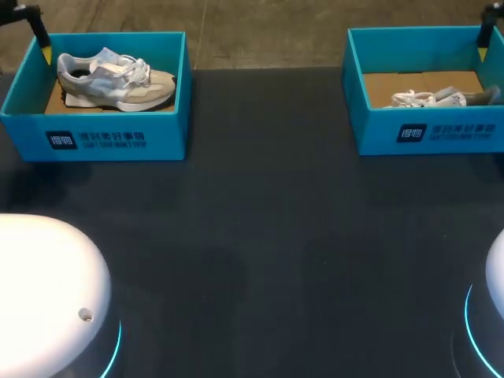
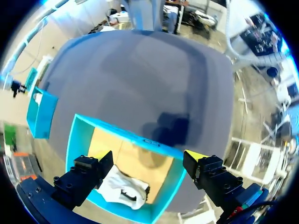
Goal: Take the shoe out of the shoebox, open the shoe tongue, remove and reinsert the insole, then place the shoe into the shoebox
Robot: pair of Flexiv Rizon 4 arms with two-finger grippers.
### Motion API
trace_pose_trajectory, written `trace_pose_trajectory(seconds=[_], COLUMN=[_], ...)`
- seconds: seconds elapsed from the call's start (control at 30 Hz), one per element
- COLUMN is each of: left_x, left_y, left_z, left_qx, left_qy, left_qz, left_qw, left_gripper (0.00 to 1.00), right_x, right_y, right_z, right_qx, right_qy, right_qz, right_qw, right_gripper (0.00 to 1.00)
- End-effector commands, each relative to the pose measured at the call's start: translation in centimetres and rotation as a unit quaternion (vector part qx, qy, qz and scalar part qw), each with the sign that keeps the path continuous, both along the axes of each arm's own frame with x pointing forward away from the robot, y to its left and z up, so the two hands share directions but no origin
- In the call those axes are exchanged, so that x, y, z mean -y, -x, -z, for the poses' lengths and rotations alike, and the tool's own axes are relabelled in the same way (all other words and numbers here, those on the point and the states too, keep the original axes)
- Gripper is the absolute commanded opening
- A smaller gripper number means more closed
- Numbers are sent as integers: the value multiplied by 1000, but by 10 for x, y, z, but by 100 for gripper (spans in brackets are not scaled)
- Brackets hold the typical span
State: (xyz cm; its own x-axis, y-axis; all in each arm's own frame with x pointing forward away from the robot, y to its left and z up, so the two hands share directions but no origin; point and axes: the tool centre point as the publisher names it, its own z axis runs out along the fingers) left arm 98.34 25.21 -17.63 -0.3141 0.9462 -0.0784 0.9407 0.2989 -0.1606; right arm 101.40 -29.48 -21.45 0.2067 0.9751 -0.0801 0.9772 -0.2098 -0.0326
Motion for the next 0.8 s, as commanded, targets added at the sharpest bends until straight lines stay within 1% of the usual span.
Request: trace_pose_trajectory(seconds=[0.03, 0.07, 0.1, 0.13, 0.17, 0.2, 0.23, 0.27, 0.3, 0.33, 0.73, 0.77, 0.8], left_x=[-14, -15, -15, -17, -19, -21, -22, -23, -25, -28, -28, -28, -28], left_y=[-48, -58, -70, -77, -86, -91, -99, -105, -113, -127, -127, -131, -138], left_z=[23, 28, 34, 38, 41, 44, 47, 48, 47, 45, 45, 46, 50], left_qx=[-18, -21, -15, -6, 1, 10, 36, 59, 68, 70, 70, 80, 73], left_qy=[27, 27, 11, 13, 5, -4, -28, -48, -63, -81, -81, -70, -65], left_qz=[65, 59, 66, 75, 71, 86, 72, 83, 96, 90, 90, 103, 116], left_qw=[997, 998, 998, 997, 997, 996, 996, 994, 991, 990, 990, 989, 988], left_gripper=[100, 100, 100, 100, 100, 100, 100, 100, 100, 100, 100, 100, 100], right_x=[0, 0, 0, 0, 0, 0, 0, 0, 0, 0, 0, 0, 0], right_y=[1, 1, 1, 1, 1, 1, 1, 1, 1, 1, 1, 1, 1], right_z=[0, 0, 0, 0, 0, 0, 0, 0, 0, 0, 0, 0, 0], right_qx=[1, 1, 1, 1, 1, 1, 1, 1, 1, 1, 1, 1, 1], right_qy=[0, 0, 0, 0, 0, 0, 0, 0, 0, 0, 0, 0, 0], right_qz=[0, 0, 0, 0, 0, 0, 0, 0, 0, 0, 0, 0, 0], right_qw=[1000, 1000, 1000, 1000, 1000, 1000, 1000, 1000, 1000, 1000, 1000, 1000, 1000], right_gripper=[100, 100, 100, 100, 100, 100, 100, 100, 100, 100, 100, 100, 100])
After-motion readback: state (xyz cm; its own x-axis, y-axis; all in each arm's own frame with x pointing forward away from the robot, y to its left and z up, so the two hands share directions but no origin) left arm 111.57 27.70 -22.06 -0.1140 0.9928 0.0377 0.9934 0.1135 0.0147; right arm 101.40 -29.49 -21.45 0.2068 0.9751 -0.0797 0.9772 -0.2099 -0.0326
